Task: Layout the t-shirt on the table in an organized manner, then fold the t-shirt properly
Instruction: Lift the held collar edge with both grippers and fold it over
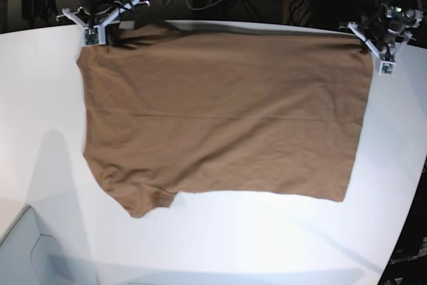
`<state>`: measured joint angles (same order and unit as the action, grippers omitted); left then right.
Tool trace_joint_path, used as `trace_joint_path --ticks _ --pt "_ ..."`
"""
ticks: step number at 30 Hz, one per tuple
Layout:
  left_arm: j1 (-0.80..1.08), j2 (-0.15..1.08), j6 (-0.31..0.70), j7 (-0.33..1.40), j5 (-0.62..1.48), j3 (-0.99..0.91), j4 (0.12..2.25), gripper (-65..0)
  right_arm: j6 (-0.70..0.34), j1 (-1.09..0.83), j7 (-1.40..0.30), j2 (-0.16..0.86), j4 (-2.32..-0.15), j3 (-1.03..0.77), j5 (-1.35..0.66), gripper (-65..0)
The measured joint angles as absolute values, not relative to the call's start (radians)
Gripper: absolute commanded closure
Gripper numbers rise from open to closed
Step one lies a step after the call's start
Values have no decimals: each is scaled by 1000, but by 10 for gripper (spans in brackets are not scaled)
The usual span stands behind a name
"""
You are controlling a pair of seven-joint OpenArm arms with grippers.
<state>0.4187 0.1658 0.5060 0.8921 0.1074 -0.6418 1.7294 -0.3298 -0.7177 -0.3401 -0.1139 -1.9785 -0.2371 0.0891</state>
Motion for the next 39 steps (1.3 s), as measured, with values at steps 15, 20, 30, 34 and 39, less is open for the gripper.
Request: trace_joint_path --ticks 15,20,30,34,39 --pt "241 166 505 900 97 -640 1733 0 -334 -604 -346 -117 -1969 -239 89 0" --pt "171 165 505 895 98 -640 1656 0 -334 -582 -348 -117 -1964 -236 89 0" --pt "100 168 498 894 93 -590 1597 0 -334 -483 -348 -117 -1900 -236 91 0" --pt "86 169 498 899 90 -562 1588 0 -334 -435 -340 -116 -1851 -235 90 0" --pt "46 169 498 891 90 -563 1514 0 -334 -408 -345 -115 -1795 -236 91 0"
